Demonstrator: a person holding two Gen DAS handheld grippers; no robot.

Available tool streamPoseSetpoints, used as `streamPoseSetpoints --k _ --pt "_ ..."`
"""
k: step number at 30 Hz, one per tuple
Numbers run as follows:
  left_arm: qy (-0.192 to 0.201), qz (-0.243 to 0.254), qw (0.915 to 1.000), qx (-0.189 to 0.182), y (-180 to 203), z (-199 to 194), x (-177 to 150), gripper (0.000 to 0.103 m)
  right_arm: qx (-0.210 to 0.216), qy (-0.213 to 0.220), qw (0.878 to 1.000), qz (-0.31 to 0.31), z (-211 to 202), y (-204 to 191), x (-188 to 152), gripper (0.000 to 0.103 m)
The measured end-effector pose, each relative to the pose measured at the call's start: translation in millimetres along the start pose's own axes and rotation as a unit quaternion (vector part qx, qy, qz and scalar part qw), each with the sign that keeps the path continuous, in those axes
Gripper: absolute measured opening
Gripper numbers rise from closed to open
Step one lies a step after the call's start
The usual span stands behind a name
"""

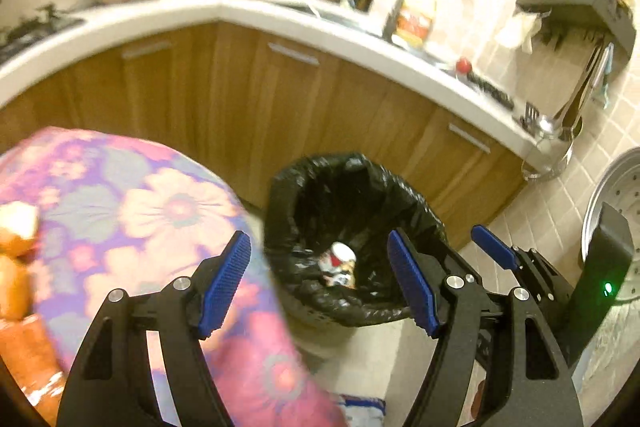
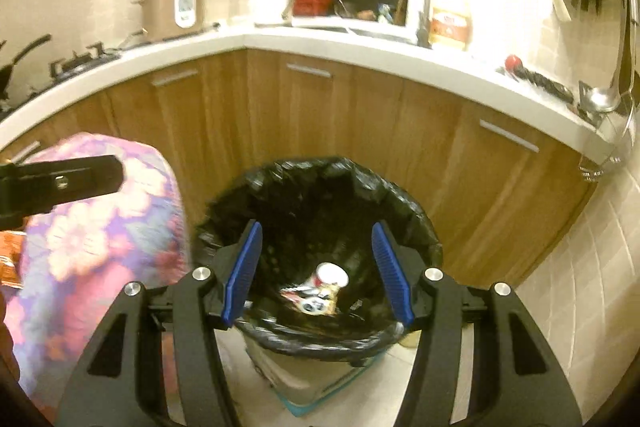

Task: Collect trash
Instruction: 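Grasp the white box with the left tool while the right tool grasps the orange peel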

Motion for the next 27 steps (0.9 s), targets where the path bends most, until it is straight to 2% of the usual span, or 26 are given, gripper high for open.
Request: streamPoseSetpoints --k 6,12,17,19,20,24,27 --pt "0.067 -0.006 0.9965 0.049 -20 -89 -15 0.071 0.049 0.041 0.998 -0.02 -43 -48 10 0.053" --pt "0.127 -0.045 0.9853 0.105 -66 -183 -45 0.073 0.109 0.061 0.99 -0.058 -78 -110 2 0.055" --pt "0.157 -0.07 0.9671 0.188 -108 -252 -72 0.075 0.145 0.064 0.983 -0.099 -96 -162 -14 0.055" --pt "0.162 -0.074 0.9574 0.227 -123 -275 -81 0.076 0.153 0.063 0.98 -0.11 -101 -178 -21 0.055" --pt "0.169 -0.077 0.95 0.251 -134 -290 -87 0.076 0.16 0.062 0.978 -0.116 -103 -187 -25 0.055" --pt "0.177 -0.097 0.9348 0.292 -164 -321 -104 0.079 0.177 0.06 0.973 -0.137 -110 -215 -36 0.055" --pt "0.175 -0.114 0.9297 0.303 -190 -333 -115 0.084 0.192 0.061 0.968 -0.151 -117 -233 -43 0.055"
Point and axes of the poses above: each gripper's, at about its wrist camera, not at the fingertips, and z roughly the way its jaws point, y to its right, x to its top, the point moved 5 cm from there along z, roughly the way its jaws point, and after that the axes turned 11 degrees about -x, right-handed, at the moved point
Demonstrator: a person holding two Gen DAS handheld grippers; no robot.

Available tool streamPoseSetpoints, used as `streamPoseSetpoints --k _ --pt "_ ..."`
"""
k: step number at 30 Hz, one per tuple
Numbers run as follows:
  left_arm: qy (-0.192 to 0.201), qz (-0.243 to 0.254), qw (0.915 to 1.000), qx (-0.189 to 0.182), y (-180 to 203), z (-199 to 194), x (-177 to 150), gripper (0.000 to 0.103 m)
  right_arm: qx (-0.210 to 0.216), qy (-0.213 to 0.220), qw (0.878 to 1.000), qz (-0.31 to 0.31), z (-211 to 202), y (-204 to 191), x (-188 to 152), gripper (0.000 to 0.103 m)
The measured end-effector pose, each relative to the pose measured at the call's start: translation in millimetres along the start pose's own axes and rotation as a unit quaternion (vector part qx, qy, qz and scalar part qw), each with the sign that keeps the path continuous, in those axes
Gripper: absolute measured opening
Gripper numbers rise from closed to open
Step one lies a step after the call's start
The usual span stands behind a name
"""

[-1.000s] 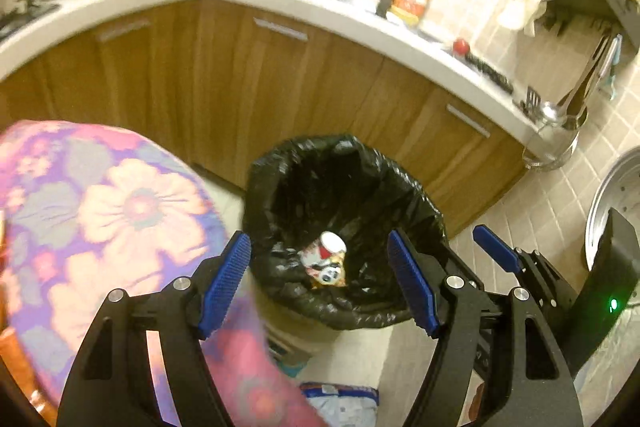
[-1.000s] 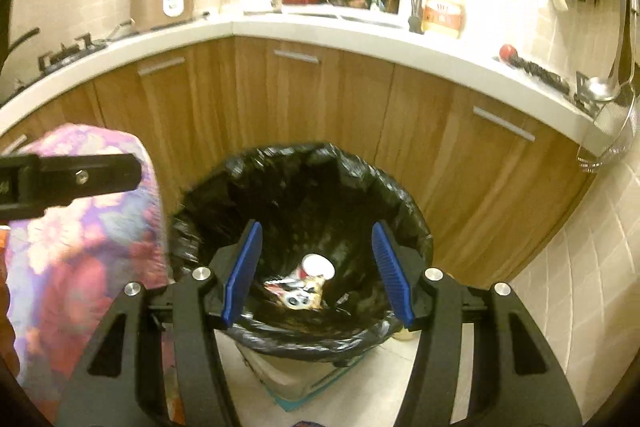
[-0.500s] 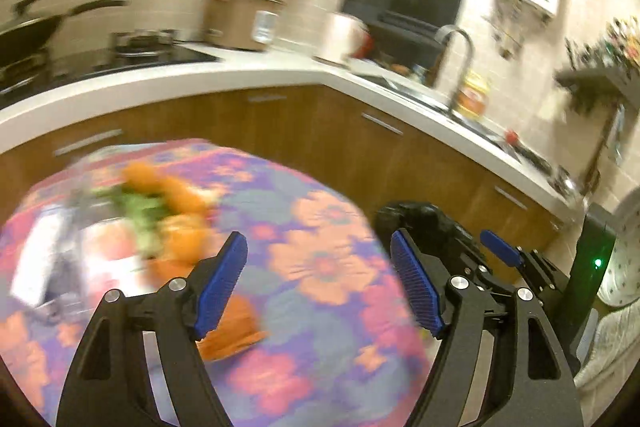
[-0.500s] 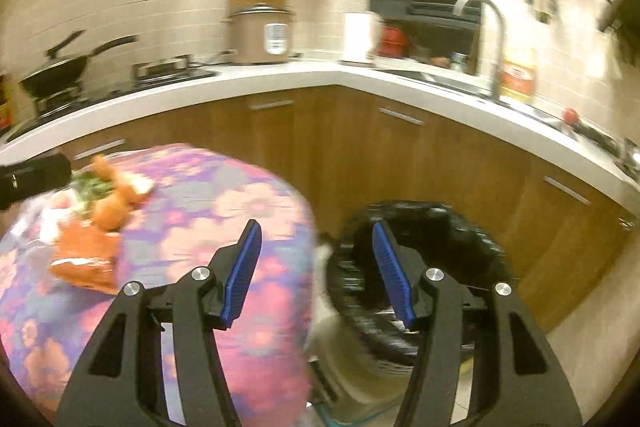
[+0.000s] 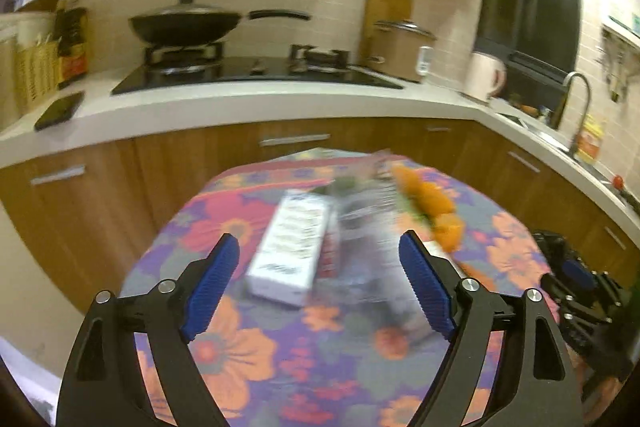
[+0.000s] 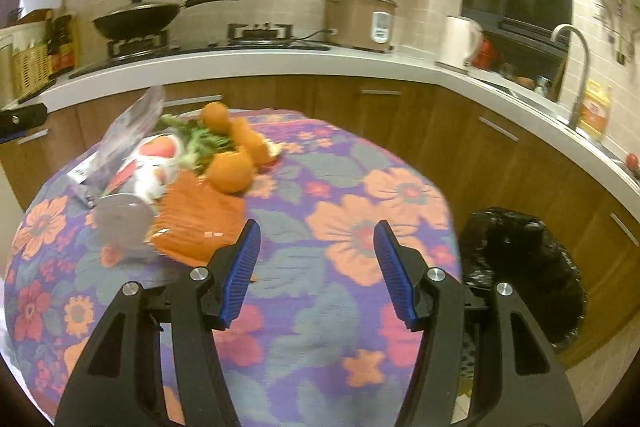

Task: Collect trash
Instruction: 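Grasp the white box with the left tool while the right tool grasps the orange peel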

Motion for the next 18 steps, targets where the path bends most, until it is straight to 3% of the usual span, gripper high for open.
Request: streamPoseSetpoints --k 7,10,15,18 --pt "-0.073 -0.02 0.9968 -0.026 -32 52 -17 0.085 0.014 0.01 0.999 -0.037 -2 -28 -4 0.057" --pt "-0.093 -0.025 0.9953 -0.005 -40 72 -18 0.084 0.017 0.012 0.999 -0.047 -3 -31 -5 0.057" --pt "-0.108 -0.025 0.9939 0.002 -43 90 -23 0.081 0.03 0.015 0.996 -0.082 -5 -45 -8 0.058" --pt "-0.113 -0.022 0.9933 0.004 -44 95 -29 0.079 0.037 0.024 0.993 -0.114 -9 -57 -11 0.063"
Point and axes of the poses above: each gripper's, at about its wrist camera, not at the fingertips, and z roughly the way its jaws point, y to its right, x to its top, the point moved 5 cm from there along z, roughly the way its jaws point, and after that the axes turned 11 degrees about -x, right-handed, at the moved point
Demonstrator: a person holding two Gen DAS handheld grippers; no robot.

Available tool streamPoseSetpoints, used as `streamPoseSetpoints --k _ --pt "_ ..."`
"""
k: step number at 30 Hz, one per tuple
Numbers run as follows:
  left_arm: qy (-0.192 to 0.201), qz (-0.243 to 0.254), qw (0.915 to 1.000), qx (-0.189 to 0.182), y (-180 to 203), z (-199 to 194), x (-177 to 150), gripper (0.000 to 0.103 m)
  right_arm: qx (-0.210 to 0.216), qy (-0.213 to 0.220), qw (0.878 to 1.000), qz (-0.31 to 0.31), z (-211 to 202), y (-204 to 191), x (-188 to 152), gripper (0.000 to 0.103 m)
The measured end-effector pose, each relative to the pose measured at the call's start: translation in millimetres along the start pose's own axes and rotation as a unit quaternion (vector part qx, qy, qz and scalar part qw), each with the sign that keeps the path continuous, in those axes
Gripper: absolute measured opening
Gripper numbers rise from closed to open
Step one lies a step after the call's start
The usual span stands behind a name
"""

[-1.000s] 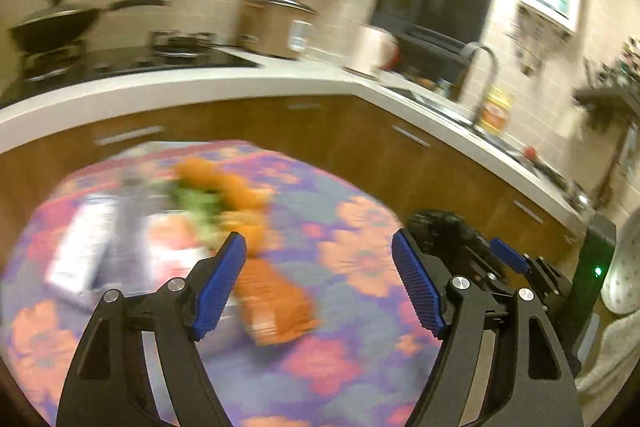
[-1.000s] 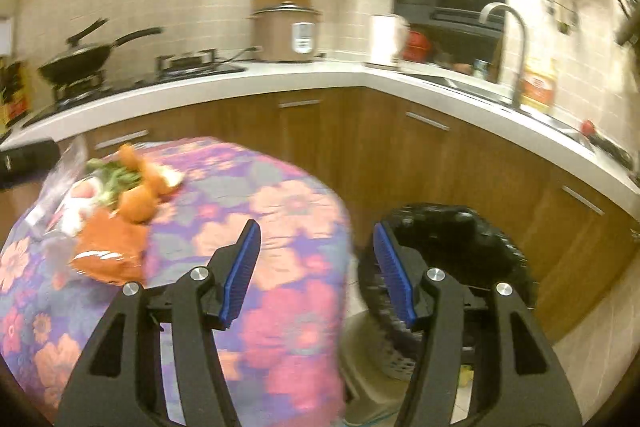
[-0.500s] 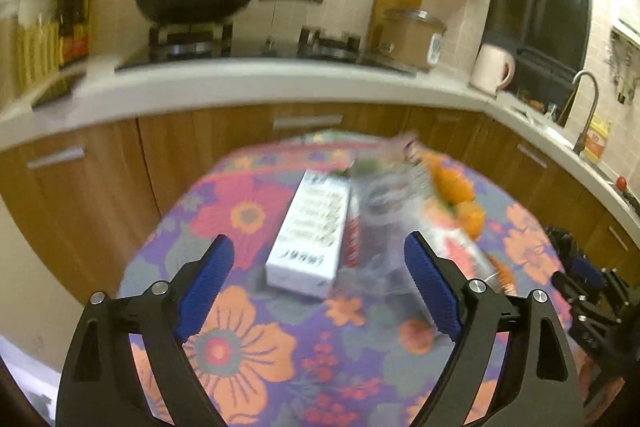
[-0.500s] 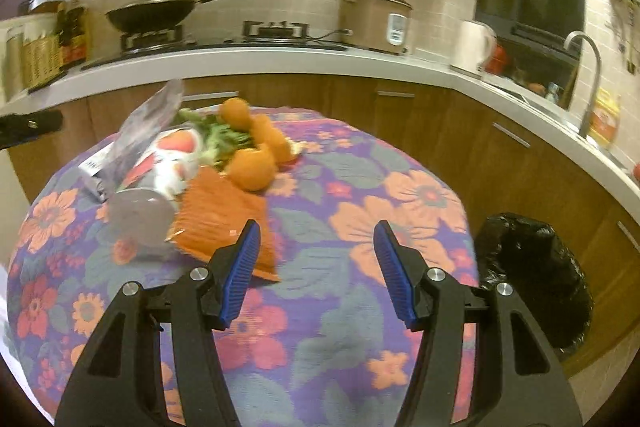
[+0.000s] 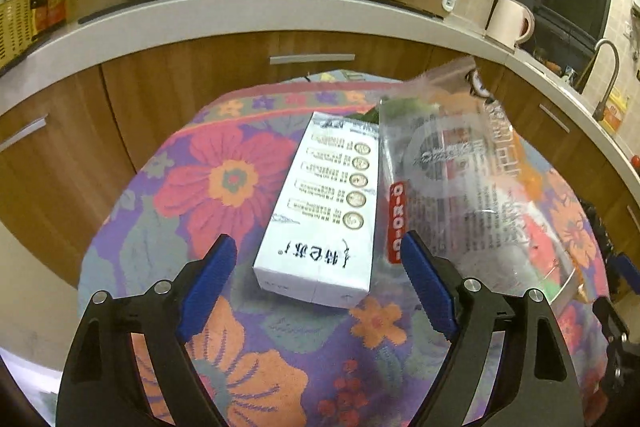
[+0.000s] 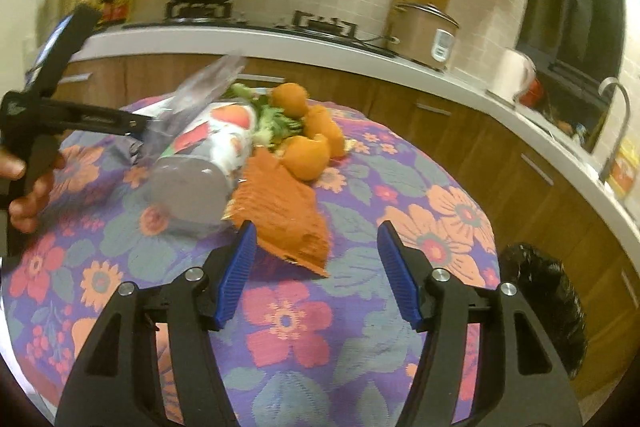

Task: Collect trash
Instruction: 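Grasp the white box with the left tool while the right tool grasps the orange peel, then carry the box and peel over the bin and open both tools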

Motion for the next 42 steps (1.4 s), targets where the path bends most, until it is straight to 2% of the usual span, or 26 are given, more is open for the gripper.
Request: streamPoseSetpoints --k 4,7,14,17,19,23,28,42 --pt "-0.014 -0.011 0.9999 0.001 -5 8 -2 0.068 -0.005 -0.008 1.0 -0.03 5 -11 1 0.065" --pt "-0.023 -0.017 0.9996 0.001 -8 13 -2 0.06 -0.016 -0.032 0.998 -0.048 19 -18 4 0.065" --pt "-0.018 -0.007 0.9997 0.011 -5 12 -4 0.058 -0.024 -0.041 0.998 -0.037 33 -16 12 0.064" --pt "-0.011 -0.003 0.9999 0.01 -3 9 -4 0.058 -0.016 -0.045 0.999 -0.022 36 -13 15 0.056" --pt "-0.008 -0.004 0.9999 0.007 -3 8 -4 0.058 -0.009 -0.051 0.998 -0.018 39 -13 15 0.034" --pt "-0.003 -0.007 1.0 0.004 -3 5 -4 0.057 0.007 -0.057 0.998 -0.001 41 -7 13 0.027" --pt "0.007 -0.01 0.9999 0.002 -3 0 -4 0.057 0.019 -0.058 0.998 0.018 39 -1 13 0.012" --pt "0.045 -0.029 0.9986 -0.003 -1 -46 -15 0.055 0.036 -0.043 0.996 0.075 12 19 20 0.01"
Point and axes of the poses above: each gripper's, at about its wrist camera, not at the fingertips, and z roughly the way its jaws point, y to its right, x to its top, the point moved 5 cm from there along z, roughly the way its jaws point, and after that the axes turned 11 degrees about -x, right-handed, at the moved point
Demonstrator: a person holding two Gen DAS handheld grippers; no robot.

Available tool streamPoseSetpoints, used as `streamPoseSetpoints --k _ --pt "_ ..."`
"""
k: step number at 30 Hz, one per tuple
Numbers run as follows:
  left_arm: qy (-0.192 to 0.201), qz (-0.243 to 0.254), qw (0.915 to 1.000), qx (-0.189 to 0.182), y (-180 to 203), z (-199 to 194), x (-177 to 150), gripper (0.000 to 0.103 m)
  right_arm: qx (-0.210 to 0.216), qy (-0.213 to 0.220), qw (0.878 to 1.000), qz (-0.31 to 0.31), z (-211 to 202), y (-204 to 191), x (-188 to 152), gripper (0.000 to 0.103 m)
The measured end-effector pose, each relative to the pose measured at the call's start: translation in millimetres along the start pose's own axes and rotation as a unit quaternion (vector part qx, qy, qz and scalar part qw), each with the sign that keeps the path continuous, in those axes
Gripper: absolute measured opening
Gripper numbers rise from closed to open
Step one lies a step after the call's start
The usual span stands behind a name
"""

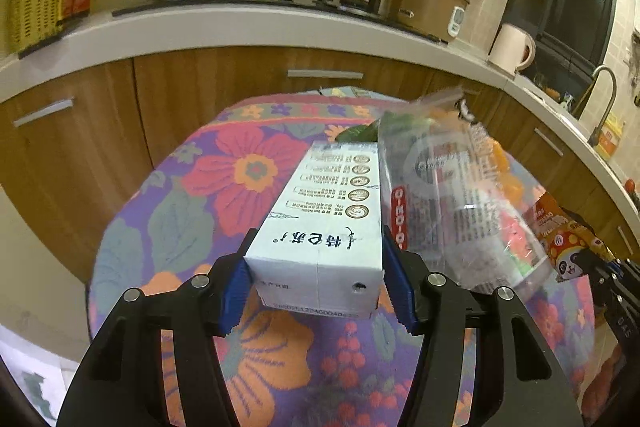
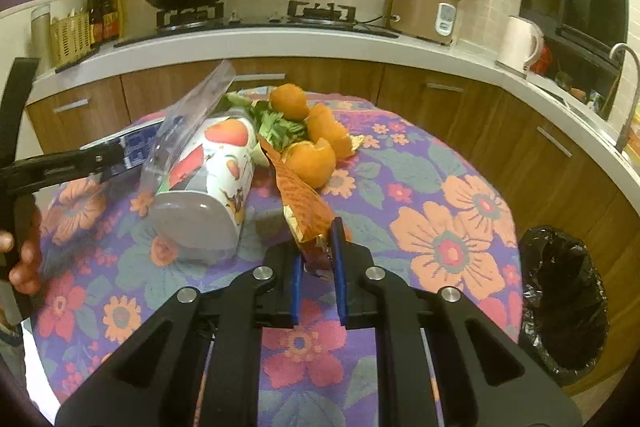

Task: Collect trash
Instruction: 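Carry the box and peel over the bin and open both tools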

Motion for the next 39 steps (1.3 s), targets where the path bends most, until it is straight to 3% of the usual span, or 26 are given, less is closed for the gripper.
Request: streamPoseSetpoints --k 15,24,31,39 --pt "0.073 0.022 0.9969 -0.019 36 -63 14 0.053 0.001 0.015 0.999 0.033 -21 17 0 0.01" --pt "0.089 0.054 0.9936 -0.045 75 -73 24 0.053 -0.004 0.028 0.998 0.055 -32 37 2 0.01" --pt "0.086 0.092 0.9875 -0.096 134 -60 19 0.054 -0.013 0.028 0.996 0.082 -32 72 -8 0.01" --pt "0.066 0.138 0.9766 -0.151 221 -21 8 0.054 -0.039 0.021 0.99 0.135 -27 139 -30 0.01"
Point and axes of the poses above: each gripper's, at about its wrist camera, not at the fingertips, and z roughly the way its jaws point, y to its right, x to its top, the point moved 5 cm from there along z, roughly the way its jaws point, and after that the axes turned 11 degrees about -x, right-handed, at the moved point
